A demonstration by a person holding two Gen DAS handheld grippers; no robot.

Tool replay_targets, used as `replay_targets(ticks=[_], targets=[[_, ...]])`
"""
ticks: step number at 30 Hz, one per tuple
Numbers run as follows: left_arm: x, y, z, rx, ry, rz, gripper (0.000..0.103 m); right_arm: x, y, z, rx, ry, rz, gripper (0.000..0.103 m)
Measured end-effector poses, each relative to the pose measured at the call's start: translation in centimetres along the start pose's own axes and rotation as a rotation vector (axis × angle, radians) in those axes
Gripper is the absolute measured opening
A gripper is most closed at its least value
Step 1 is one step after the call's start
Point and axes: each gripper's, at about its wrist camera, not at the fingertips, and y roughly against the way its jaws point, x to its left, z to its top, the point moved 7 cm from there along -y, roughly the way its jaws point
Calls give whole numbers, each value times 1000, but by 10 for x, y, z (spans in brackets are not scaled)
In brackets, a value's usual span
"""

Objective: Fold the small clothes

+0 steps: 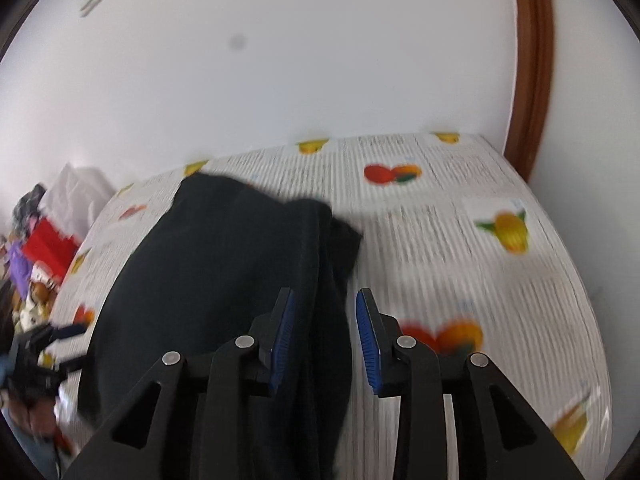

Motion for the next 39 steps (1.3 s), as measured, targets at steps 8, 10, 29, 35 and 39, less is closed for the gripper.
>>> replay_targets(ticks=[8, 10, 29, 35, 39], targets=[[-13, 2, -19, -3, -7, 14, 78, 9, 30, -62, 3, 0, 67, 31], [-14, 1, -21, -2, -12, 27, 78, 15, 25, -67, 10, 0, 88, 30], [-16, 21, -43, -29, -52, 87, 79, -6, 42, -85, -86, -95, -20, 5], [-16, 33, -54, -45, -55, 103, 79, -19, 64, -128, -16, -67, -81, 13], [-16, 41, -61, -51, -58, 118, 78, -13, 76, -150, -5, -16, -101, 27]])
